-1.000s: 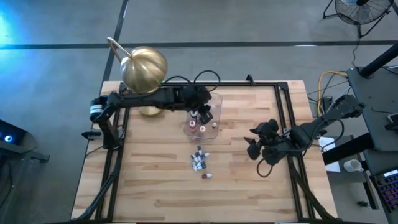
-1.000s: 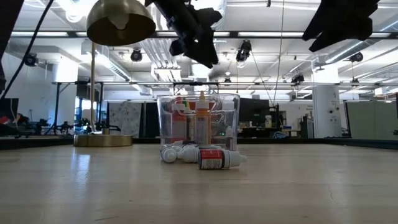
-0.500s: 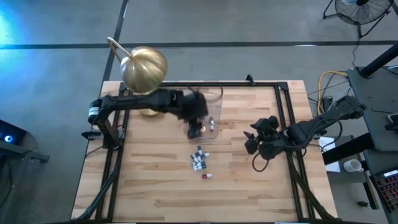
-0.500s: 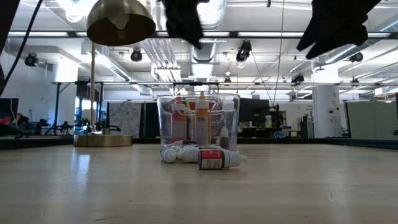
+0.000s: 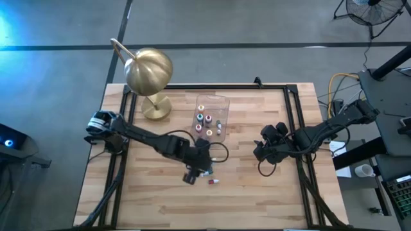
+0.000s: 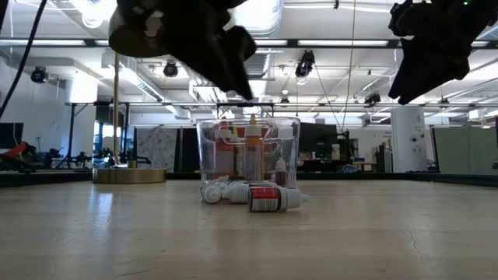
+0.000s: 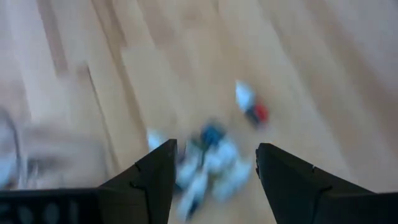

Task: Pick & Place food coloring
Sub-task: Put the bottom small red food coloring bottle into the transparent bin

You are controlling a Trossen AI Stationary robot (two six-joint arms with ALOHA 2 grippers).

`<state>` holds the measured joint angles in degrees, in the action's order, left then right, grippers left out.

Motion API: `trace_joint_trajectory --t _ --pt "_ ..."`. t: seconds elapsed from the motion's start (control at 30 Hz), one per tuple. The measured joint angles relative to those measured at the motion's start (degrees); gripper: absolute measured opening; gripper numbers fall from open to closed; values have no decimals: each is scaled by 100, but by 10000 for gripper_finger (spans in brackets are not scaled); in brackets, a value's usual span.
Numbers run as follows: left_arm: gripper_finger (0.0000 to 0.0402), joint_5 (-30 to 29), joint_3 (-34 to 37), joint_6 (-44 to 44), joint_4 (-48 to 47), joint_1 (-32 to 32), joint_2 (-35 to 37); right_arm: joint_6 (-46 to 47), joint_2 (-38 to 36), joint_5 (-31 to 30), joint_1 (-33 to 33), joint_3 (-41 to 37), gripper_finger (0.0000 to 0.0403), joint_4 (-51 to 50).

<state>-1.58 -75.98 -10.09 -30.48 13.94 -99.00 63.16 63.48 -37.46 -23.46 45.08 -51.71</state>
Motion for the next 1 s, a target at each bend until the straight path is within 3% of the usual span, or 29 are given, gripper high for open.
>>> trace_joint_trajectory --t 0.13,0.33,0.57,0.83,1.0 --pt "192 6 293 803 1227 73 -197 157 0 -3 24 0 219 -1" --pt "192 70 173 1468 1784 203 -872 181 0 -3 24 -11 219 -5" --pt "192 58 -203 1929 1798 466 -1568 176 2 -2 27 -13 219 -45" --pt "192 -1041 -446 2309 1505 706 -2023 74 2 -1 26 -22 219 -74" --pt "184 -1167 -460 2814 1253 693 -2074 69 2 -1 26 -25 219 -83"
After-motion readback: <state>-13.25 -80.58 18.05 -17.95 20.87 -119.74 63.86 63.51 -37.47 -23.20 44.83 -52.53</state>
